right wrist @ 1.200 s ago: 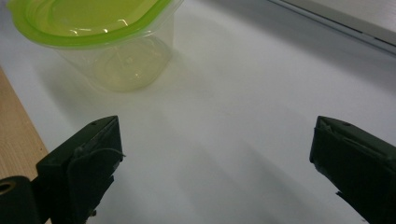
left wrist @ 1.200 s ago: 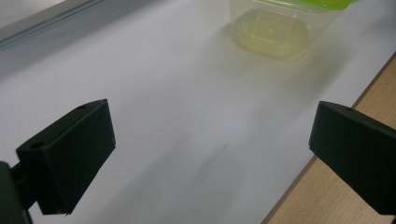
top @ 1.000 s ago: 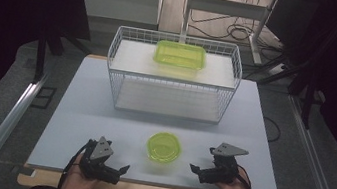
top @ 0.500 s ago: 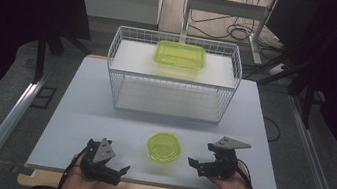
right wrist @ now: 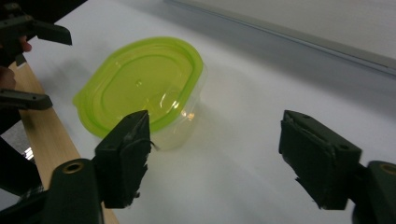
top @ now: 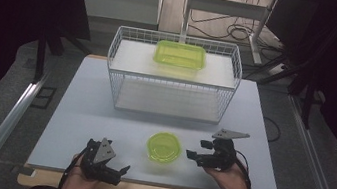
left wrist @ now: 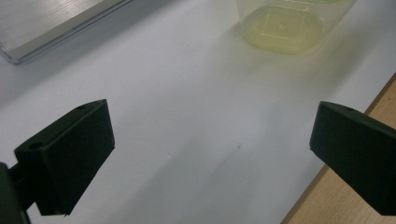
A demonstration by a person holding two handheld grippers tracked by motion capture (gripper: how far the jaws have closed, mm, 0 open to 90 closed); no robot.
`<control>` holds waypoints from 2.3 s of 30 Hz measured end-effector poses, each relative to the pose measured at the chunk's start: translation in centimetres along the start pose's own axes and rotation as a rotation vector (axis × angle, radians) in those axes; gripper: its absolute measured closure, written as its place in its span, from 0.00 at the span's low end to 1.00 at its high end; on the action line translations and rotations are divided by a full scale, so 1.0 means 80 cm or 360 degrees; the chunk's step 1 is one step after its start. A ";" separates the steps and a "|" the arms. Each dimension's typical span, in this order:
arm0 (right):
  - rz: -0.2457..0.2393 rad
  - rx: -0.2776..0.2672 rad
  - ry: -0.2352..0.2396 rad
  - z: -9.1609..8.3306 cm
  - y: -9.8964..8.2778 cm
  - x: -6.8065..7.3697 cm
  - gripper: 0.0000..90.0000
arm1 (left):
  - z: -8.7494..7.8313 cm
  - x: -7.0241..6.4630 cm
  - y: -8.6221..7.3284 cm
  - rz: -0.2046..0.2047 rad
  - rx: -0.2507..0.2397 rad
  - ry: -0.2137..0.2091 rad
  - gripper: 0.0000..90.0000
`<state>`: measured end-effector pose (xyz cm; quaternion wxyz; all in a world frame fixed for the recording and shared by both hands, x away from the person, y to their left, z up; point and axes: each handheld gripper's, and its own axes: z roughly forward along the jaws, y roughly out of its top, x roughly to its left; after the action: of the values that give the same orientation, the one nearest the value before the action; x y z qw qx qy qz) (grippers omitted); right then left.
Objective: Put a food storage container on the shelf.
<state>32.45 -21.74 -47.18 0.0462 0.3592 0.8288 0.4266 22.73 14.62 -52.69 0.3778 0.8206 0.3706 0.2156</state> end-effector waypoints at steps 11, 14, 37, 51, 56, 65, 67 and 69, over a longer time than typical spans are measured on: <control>0.0015 0.0028 0.0088 0.020 0.024 -0.006 0.41 | 0.001 -0.002 0.000 0.0018 0.0006 0.0004 0.00; 0.0036 0.0041 0.0118 0.025 0.030 -0.008 0.45 | 0.001 -0.002 0.000 0.0021 0.0006 0.0004 0.00; 0.0354 0.0234 0.0433 0.070 0.034 -0.032 0.69 | 0.000 -0.005 0.001 0.0053 0.0004 -0.0002 0.00; 0.0457 0.0297 0.0581 0.072 0.037 -0.027 0.90 | 0.000 -0.005 0.001 0.0060 0.0004 0.0000 0.00; 0.0456 0.0283 0.0588 0.070 0.038 -0.024 0.90 | -0.001 -0.005 0.001 0.0054 -0.0004 0.0001 0.00; 0.0471 0.0199 0.0592 0.055 0.046 -0.027 0.90 | -0.004 -0.001 0.002 -0.0007 -0.0051 -0.0023 0.00; 0.0478 0.0179 0.0597 0.051 0.048 -0.029 0.90 | -0.004 0.000 0.001 -0.0012 -0.0052 -0.0027 0.00; 0.0485 0.0160 0.0601 0.047 0.051 -0.030 0.90 | -0.004 0.000 0.001 -0.0013 -0.0050 -0.0029 0.00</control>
<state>37.89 -19.19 -47.10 -0.1923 0.3957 0.7792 0.4465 22.58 14.74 -52.40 0.3948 0.8150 0.3671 0.2123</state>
